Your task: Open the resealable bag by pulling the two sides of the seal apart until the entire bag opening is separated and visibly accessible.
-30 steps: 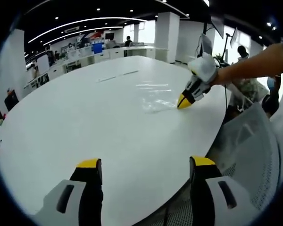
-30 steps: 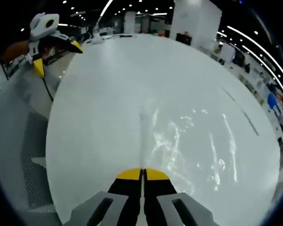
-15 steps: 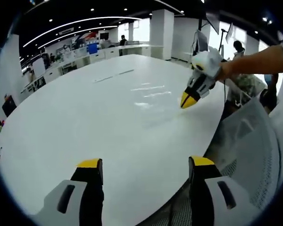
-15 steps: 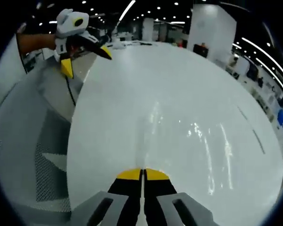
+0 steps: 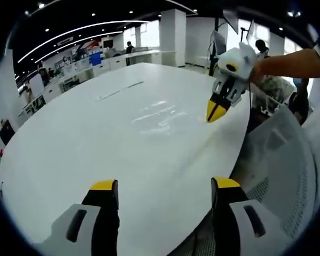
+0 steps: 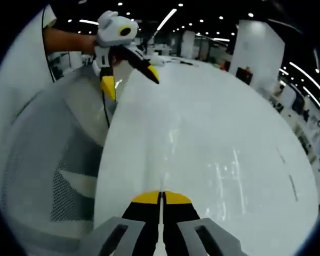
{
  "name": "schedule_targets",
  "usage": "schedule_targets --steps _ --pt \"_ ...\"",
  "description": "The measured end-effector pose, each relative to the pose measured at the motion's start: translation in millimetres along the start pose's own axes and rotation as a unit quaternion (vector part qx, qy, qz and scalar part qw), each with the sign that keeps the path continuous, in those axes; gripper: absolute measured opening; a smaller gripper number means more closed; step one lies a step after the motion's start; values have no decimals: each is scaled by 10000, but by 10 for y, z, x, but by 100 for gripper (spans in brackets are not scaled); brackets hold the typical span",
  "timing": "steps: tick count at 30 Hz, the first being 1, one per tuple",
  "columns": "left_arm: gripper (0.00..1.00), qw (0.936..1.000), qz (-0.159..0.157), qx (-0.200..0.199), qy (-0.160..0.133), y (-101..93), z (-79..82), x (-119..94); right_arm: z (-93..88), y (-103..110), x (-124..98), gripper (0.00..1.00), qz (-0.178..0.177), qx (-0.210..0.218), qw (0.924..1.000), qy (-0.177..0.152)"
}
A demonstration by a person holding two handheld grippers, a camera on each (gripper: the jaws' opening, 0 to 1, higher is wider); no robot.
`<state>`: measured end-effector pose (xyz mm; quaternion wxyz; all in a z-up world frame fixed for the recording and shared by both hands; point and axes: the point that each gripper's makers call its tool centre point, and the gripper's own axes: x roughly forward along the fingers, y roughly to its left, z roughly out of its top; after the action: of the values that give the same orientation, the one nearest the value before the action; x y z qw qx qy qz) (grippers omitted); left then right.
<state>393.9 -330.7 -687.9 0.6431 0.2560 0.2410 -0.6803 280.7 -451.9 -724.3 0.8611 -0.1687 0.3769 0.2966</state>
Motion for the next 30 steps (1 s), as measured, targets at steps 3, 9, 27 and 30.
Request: schedule_targets --steps 3,9,27,30 --pt "67 9999 -48 163 10 -30 42 31 26 36 -20 0 58 -133 9999 21" --pt "65 9984 -184 516 121 -96 86 121 63 57 -53 0 108 -297 9995 60" --pt "50 9861 -462 1572 258 -266 207 306 124 218 -42 0 506 -345 9980 132" --pt "44 9811 -455 1868 238 -299 242 326 134 229 -38 0 570 -377 9975 192"
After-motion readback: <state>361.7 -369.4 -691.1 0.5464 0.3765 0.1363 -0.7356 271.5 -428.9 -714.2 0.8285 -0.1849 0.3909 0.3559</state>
